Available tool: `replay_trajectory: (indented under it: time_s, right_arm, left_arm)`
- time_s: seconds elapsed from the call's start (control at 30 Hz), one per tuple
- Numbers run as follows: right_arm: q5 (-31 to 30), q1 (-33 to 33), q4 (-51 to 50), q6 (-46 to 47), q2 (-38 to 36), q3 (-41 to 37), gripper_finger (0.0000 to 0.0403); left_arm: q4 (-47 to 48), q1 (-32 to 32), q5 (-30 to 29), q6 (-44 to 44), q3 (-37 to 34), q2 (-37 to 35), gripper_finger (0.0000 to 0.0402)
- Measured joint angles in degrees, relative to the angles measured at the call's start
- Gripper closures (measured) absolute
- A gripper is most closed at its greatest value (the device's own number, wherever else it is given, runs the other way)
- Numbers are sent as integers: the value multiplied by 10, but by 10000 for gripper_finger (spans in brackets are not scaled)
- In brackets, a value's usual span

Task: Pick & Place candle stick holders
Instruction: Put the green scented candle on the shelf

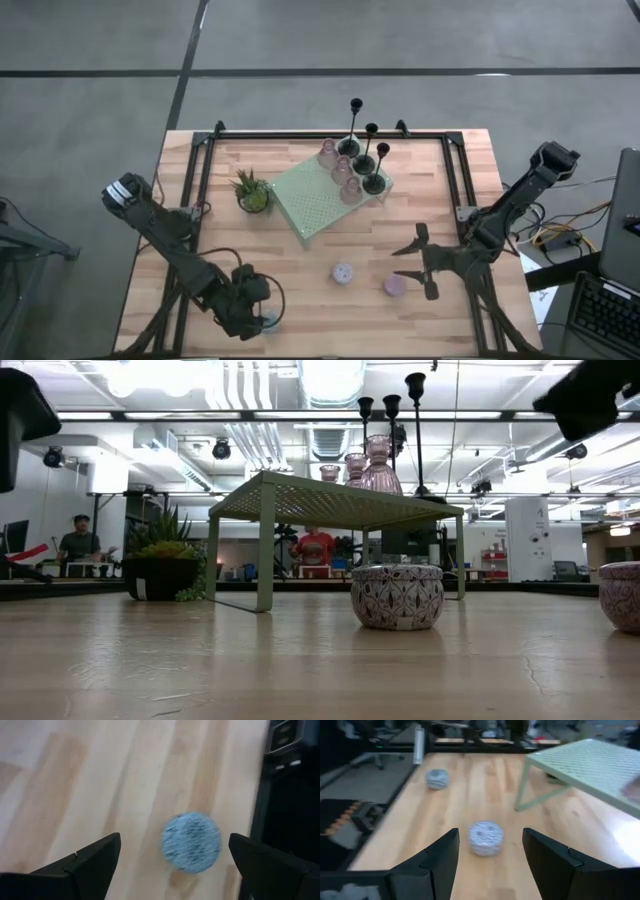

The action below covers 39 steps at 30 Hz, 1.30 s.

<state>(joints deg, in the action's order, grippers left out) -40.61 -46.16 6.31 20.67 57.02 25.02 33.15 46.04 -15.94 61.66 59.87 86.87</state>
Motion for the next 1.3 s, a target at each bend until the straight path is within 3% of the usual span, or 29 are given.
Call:
replay_trajectory:
  time_s: [0.13,0.53,1.07,1.3]
  right_arm:
    - [-31,1,-1,6,1,-20,193]
    - [-31,0,77,26,0,-74,193]
    - [-32,1,418,-109,-46,-233,193]
    - [-76,9,355,-104,-91,-245,193]
  left_arm:
    - [-63,6,-5,-2,-21,2,26]
    - [-103,9,14,2,-29,38,26]
    - [-120,20,25,-6,-26,89,27]
    - [-121,20,25,-8,-28,89,28]
